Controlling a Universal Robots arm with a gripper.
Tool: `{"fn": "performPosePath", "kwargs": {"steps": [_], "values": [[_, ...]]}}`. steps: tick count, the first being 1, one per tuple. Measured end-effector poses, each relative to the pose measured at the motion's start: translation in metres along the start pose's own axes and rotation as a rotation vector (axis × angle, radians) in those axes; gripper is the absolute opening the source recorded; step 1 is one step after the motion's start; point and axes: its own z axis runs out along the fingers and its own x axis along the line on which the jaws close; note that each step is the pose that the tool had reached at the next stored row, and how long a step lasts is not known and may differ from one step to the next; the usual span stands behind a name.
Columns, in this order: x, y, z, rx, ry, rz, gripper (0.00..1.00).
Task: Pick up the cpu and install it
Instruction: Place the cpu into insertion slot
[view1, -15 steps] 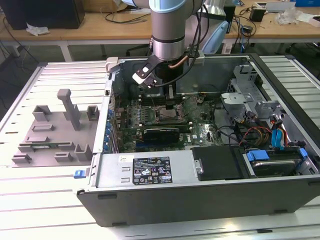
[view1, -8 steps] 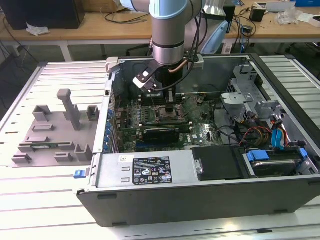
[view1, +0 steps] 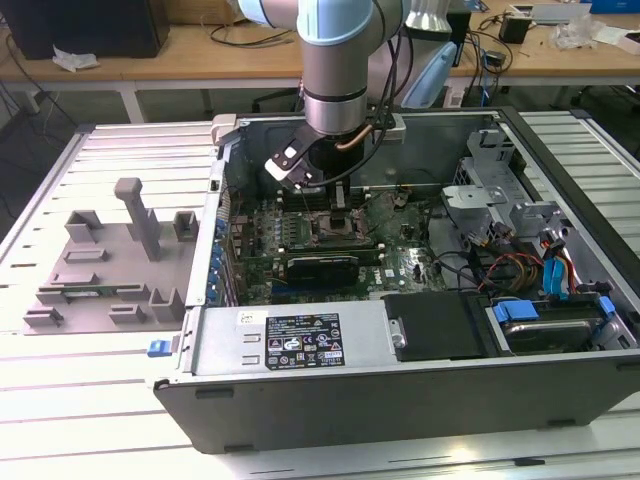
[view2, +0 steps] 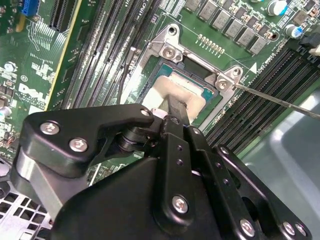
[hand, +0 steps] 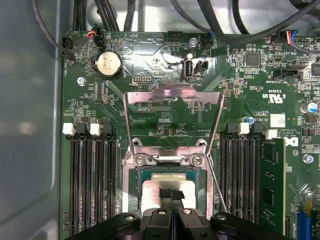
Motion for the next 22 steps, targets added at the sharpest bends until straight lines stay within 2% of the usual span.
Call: {"fn": "performPosePath", "kwargs": {"steps": [14, 17, 22], "values": [[0.0001, -0.0001, 0.0018, -0.0001, 0.0006, 0.000, 0.11], [0.0003, 0.0001, 0.0003, -0.0010, 0.0021, 0.000, 0.11], [-0.0001, 0.0004, -0.0075, -0.0003, 0.0007, 0.000, 0.11]]}}
